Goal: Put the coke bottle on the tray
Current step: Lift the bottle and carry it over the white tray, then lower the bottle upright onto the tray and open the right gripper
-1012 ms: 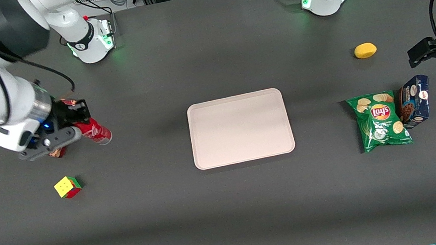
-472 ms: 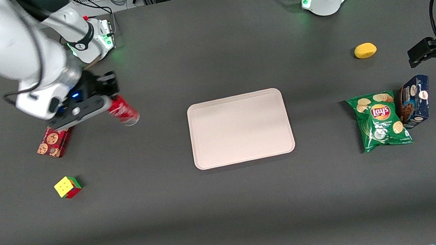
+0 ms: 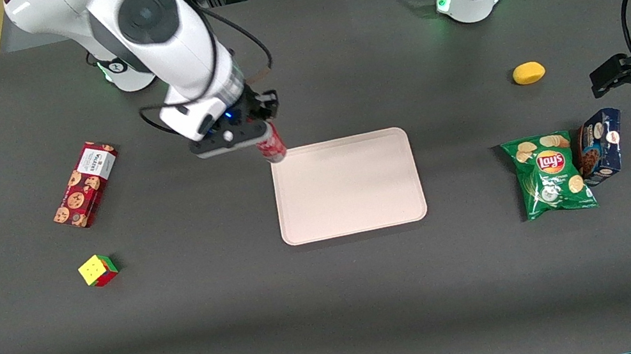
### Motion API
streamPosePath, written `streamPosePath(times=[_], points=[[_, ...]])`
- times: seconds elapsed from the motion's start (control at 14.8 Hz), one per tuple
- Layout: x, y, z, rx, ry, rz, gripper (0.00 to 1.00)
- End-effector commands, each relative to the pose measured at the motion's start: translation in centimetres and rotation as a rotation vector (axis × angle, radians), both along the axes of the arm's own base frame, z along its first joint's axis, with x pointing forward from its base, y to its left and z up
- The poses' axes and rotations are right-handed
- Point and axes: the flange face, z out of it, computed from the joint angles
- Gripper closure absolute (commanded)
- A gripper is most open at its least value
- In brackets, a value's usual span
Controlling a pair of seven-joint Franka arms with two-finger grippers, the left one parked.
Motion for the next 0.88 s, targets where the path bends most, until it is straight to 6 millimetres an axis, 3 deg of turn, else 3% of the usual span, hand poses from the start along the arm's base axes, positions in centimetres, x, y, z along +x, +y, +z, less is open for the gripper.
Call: streamPosePath(times=[0.0, 0.4, 0.67, 0.81], points=[[3.2, 2.0, -6.8, -0.019, -0.016, -0.012, 1.0], [5.2, 3.2, -16.1, -0.041, -0.021, -0.003, 1.0], [5.3, 3.2, -19.1, -0.057, 0.012, 0.0, 1.0], [5.3, 3.2, -19.3, -0.058, 0.015, 0.0, 1.0]])
